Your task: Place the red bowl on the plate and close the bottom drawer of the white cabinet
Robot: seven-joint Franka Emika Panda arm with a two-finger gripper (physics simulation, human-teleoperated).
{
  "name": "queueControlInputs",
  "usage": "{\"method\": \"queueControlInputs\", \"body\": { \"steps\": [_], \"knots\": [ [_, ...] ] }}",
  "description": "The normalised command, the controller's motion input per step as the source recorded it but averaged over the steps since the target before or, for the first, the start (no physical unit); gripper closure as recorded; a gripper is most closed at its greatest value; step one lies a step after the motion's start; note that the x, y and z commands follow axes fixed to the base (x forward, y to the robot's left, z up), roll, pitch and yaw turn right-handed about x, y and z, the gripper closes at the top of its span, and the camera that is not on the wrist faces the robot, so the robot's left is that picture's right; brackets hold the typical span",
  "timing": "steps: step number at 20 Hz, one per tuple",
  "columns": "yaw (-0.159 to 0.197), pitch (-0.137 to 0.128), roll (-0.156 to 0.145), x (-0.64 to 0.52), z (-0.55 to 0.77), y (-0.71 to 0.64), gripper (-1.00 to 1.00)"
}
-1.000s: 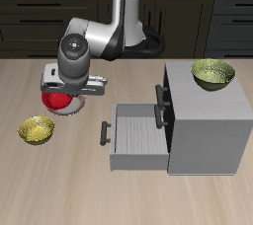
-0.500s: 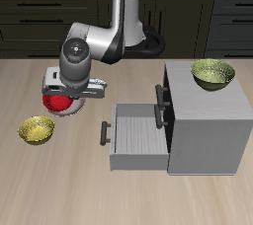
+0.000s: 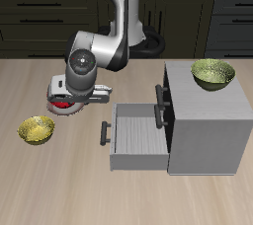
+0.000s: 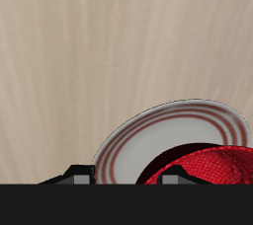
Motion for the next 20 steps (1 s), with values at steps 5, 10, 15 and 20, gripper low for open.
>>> {"method": "queueControlInputs", "body": {
  "steps": [5, 10, 15, 20],
  "knots": [
    [0.014, -0.006, 0.000, -0.01, 0.04, 0.03, -1.00],
    [-0.003, -0.022, -0.009, -0.05, 0.13, -0.02, -1.00],
    [-0.015, -0.033, -0.013, -0.01, 0.21, -0.07, -1.00],
    [-0.027, -0.041, 0.021, -0.06, 0.24, 0.10, -1.00]
  ]
}}
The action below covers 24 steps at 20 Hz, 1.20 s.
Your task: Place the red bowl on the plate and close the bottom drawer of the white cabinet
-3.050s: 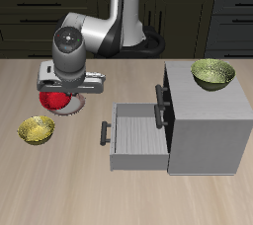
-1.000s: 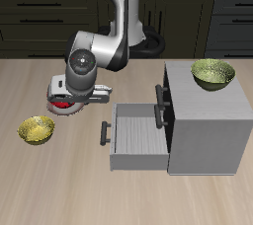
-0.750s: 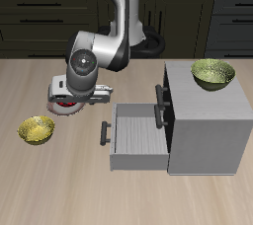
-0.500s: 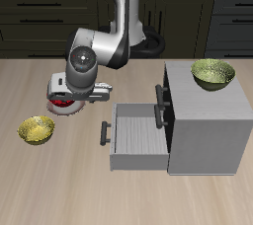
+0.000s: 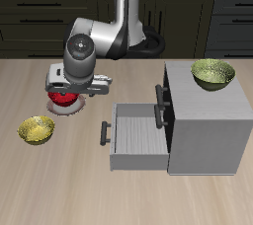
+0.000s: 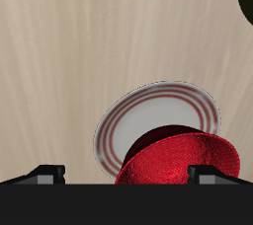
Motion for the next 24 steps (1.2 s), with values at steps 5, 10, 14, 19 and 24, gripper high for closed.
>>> {"method": "queueControlInputs", "body": {
  "steps": [5, 10, 14, 19, 24],
  "knots": [
    [-0.012, -0.021, 0.014, -0.04, 0.14, 0.06, -1.00],
    [0.001, 0.005, 0.013, -0.06, -0.01, -0.05, -1.00],
    [-0.002, 0.001, -0.002, -0.05, 0.04, -0.03, -1.00],
    [-0.006, -0.006, 0.004, -0.01, 0.05, 0.05, -1.00],
    [-0.006, -0.032, 0.009, 0.00, 0.26, 0.08, -1.00]
  ]
}}
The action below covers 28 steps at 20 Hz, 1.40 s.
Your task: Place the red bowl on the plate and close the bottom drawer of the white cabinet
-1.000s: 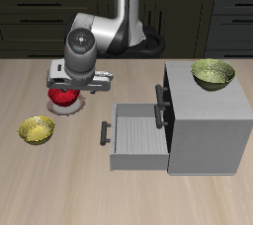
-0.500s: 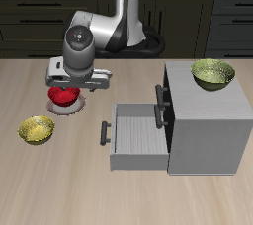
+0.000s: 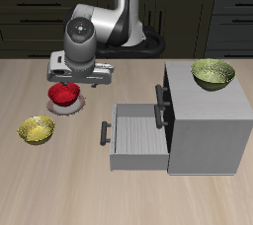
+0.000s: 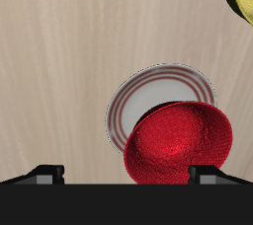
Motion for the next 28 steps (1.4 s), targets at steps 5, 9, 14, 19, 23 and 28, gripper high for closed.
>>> {"method": "queueControlInputs", "body": {
  "steps": [5, 9, 14, 19, 23, 28],
  "knots": [
    [-0.003, -0.047, 0.008, 0.05, 0.40, 0.09, -1.00],
    [-0.001, -0.030, 0.000, 0.03, 0.27, 0.02, -1.00],
    [0.007, -0.039, -0.008, 0.05, 0.39, 0.00, -1.00],
    [0.030, -0.049, 0.006, -0.01, 0.33, 0.10, -1.00],
    [0.014, -0.018, 0.001, -0.04, 0.14, 0.03, -1.00],
    [0.027, -0.005, 0.003, 0.00, 0.03, 0.01, -1.00]
  ]
}}
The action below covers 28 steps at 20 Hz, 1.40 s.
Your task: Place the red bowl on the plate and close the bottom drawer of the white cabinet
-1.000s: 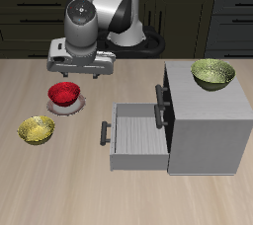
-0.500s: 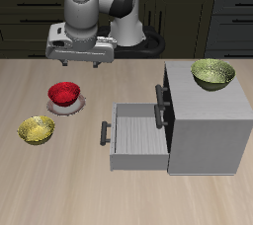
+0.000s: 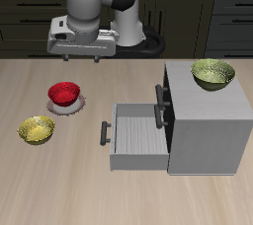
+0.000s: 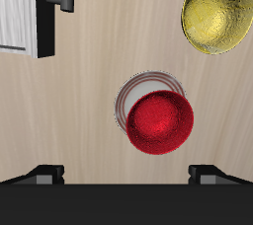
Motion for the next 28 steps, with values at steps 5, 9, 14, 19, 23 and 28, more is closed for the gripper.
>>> {"method": "queueControlInputs", "body": {
  "steps": [5, 9, 14, 19, 23, 28],
  "knots": [
    [0.007, -0.004, -0.002, 0.12, 0.10, -0.01, -1.00],
    [0.014, -0.014, 0.007, 0.14, 0.15, 0.04, -1.00],
    [0.004, -0.017, 0.008, 0.26, 0.09, 0.09, -1.00],
    [-0.001, 0.004, 0.007, 0.25, 0.02, 0.03, -1.00],
    [0.012, -0.001, 0.016, 0.35, -0.01, 0.08, -1.00],
    [0.006, 0.003, 0.025, 0.24, 0.01, 0.11, -1.00]
  ]
}}
